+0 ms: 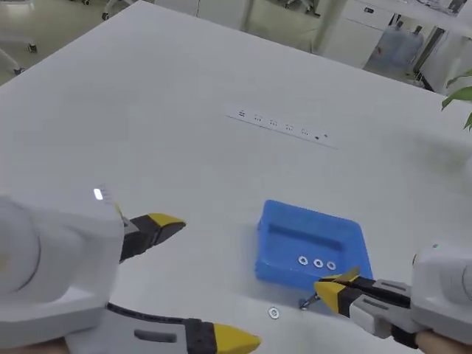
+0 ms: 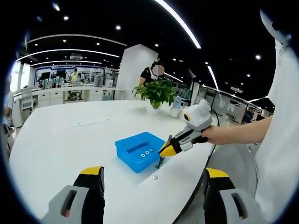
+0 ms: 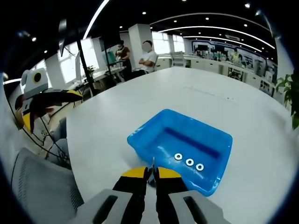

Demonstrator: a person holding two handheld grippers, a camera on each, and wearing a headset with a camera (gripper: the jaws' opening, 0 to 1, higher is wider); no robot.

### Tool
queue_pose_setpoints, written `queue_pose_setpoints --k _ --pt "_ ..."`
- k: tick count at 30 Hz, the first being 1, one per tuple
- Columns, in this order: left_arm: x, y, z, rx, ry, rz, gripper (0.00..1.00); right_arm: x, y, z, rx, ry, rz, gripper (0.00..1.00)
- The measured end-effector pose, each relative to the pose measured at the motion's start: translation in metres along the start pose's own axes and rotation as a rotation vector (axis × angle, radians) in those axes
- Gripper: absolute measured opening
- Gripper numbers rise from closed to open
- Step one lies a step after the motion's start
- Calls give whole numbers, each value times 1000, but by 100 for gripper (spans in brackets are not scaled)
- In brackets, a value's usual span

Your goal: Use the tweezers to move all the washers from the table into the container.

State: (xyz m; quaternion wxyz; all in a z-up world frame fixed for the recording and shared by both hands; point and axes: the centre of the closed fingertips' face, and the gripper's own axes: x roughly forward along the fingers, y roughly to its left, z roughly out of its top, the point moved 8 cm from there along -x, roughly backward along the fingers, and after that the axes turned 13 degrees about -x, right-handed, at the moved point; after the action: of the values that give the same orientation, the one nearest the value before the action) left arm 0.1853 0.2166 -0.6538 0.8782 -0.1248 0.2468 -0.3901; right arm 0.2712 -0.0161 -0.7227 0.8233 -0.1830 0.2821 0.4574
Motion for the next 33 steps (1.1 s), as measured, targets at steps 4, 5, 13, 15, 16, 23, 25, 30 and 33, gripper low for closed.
queue_pose_setpoints --k 4,5,13,15,16,23,25,30,33 --pt "-2 -5 2 19 26 -15 89 1 5 2 -35 1 -16 3" --pt "-4 -7 3 25 33 -17 89 1 6 3 -49 3 -24 3" --pt "-14 -16 -3 58 34 -26 89 6 10 1 -74 -29 -79 3" --pt "-16 -19 -6 60 35 -24 89 6 12 2 -17 -61 -87 3" --pt "-19 -21 -7 75 42 -9 89 6 10 0 -8 -64 -87 3" --pt "-28 -27 -9 28 -41 16 88 3 7 -2 52 -92 -96 2" --pt "-29 -24 -9 31 -48 48 88 -3 6 0 112 -148 -85 2" --pt "-33 -17 -3 0 -97 65 88 -19 11 9 175 -215 -59 3" --pt "-33 -12 -2 5 -88 76 88 -30 14 17 182 -243 -62 3"
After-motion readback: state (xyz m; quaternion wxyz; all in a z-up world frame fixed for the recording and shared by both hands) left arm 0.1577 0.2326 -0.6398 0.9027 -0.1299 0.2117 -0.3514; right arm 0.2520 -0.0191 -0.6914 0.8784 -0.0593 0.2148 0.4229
